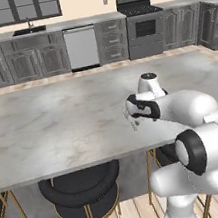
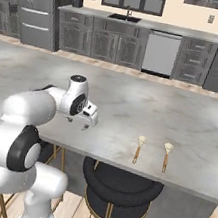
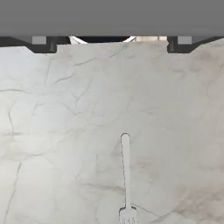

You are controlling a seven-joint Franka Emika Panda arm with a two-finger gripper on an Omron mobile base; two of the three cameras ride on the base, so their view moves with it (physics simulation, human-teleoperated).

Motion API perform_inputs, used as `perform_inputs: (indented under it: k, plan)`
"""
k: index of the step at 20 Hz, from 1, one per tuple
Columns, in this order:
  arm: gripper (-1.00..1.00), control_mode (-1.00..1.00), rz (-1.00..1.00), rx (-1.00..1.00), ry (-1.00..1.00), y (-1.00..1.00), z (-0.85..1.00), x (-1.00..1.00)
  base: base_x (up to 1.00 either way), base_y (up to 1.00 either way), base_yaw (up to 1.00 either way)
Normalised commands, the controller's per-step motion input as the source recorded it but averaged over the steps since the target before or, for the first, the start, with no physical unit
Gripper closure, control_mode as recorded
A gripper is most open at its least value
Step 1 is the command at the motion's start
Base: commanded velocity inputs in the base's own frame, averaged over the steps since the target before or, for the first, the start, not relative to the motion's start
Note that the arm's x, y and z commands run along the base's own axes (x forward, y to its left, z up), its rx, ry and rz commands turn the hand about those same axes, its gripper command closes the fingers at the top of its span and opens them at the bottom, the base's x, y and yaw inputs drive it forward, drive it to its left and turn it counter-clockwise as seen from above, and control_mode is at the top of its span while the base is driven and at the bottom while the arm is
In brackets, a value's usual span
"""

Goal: Pick up the metallic utensils from the counter and place them in the open drawer. Make sure not to pick up any wooden utensils.

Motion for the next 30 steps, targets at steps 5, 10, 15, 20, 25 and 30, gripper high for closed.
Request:
perform_inputs:
  k: [5,10,15,20,25,30]
  plan:
    - [-1.0,-1.0,0.01,0.0,0.18,0.0,-0.09,0.67,0.0,0.0,0.0]
    - [-1.0,-1.0,0.0,0.0,0.18,0.0,-0.32,0.82,0.0,0.0,0.0]
    - [-1.0,-1.0,-0.01,-0.02,0.09,0.11,-0.45,0.54,0.0,0.0,0.0]
    - [-1.0,-1.0,-0.01,0.0,0.06,0.0,-0.6,0.25,0.0,0.0,0.0]
    - [-1.0,-1.0,0.0,-0.01,0.0,0.0,-0.51,0.14,0.0,0.0,0.0]
    - [-1.0,-1.0,-0.01,-0.01,0.0,0.0,-0.34,0.32,0.0,0.0,0.0]
